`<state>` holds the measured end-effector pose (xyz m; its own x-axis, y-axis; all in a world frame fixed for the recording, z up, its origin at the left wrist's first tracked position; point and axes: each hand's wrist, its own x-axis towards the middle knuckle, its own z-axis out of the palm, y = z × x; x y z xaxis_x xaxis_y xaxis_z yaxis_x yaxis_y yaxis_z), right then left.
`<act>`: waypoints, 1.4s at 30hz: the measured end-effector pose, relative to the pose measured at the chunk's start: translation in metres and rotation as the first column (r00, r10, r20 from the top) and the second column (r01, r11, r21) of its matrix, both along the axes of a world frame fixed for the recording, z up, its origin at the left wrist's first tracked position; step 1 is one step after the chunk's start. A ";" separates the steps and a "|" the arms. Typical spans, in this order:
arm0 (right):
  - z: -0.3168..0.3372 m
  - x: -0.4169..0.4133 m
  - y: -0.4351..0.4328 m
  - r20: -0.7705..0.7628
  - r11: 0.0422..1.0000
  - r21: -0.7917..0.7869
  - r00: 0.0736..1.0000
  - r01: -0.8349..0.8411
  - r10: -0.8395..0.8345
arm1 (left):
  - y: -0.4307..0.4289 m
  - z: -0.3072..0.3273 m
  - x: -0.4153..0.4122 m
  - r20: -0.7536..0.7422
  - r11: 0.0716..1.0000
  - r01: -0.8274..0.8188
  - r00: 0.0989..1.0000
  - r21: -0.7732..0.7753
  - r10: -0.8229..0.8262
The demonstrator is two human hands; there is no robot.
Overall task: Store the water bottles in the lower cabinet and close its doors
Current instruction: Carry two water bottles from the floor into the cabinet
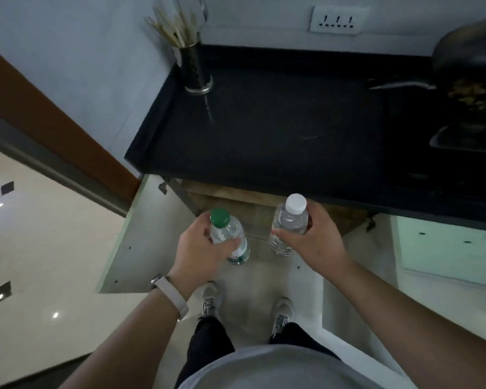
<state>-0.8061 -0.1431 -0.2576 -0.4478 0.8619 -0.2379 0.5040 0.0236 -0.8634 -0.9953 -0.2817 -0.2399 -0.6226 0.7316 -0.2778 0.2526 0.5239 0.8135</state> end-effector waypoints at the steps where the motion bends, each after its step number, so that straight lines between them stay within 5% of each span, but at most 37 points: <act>1: -0.001 0.001 -0.001 0.000 0.999 -0.003 0.999 0.039 -0.039 | 0.006 -0.002 -0.005 0.011 1.000 0.030 0.999 0.001 -0.030; 11: -0.002 -0.014 -0.029 0.124 0.946 -0.020 0.940 0.323 -0.319 | 0.040 -0.034 -0.054 0.172 0.950 0.312 0.936 0.010 -0.308; 20: -0.053 -0.037 -0.036 0.133 0.888 -0.059 0.885 0.456 -0.446 | 0.060 -0.078 -0.080 0.158 0.904 0.427 0.893 -0.011 -0.420; 31: -0.220 -0.038 0.006 0.115 0.926 -0.003 0.920 0.377 -0.375 | 0.084 -0.233 -0.075 0.108 0.932 0.362 0.925 0.033 -0.363; 42: -0.404 -0.051 0.062 -0.103 0.926 0.141 0.935 0.350 -0.338 | 0.130 -0.404 -0.076 -0.023 0.907 0.348 0.935 0.237 -0.353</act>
